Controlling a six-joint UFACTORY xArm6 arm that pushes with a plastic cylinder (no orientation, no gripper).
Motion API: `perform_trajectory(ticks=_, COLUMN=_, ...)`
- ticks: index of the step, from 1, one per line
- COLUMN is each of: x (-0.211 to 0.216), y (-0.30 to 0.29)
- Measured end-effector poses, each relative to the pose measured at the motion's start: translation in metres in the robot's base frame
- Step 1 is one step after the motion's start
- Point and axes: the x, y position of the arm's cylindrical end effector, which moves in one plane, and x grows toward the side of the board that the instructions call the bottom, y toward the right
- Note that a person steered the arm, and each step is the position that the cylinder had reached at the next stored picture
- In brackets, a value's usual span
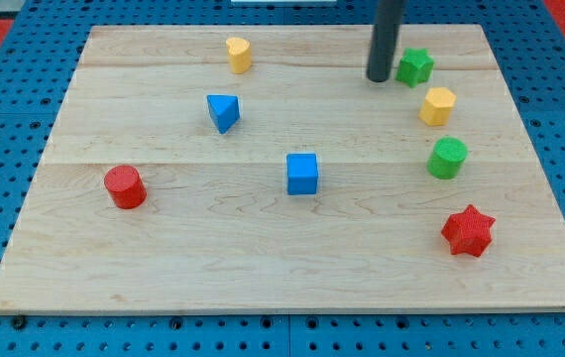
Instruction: Place the yellow hexagon and the green star in a vertical line
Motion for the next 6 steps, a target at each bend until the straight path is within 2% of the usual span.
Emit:
perform_trajectory(ticks=4, x=0.0, y=0.024)
perform_trajectory(ticks=5, x=0.009, y=0.009)
perform_trajectory(ticks=6, x=0.012, y=-0.084)
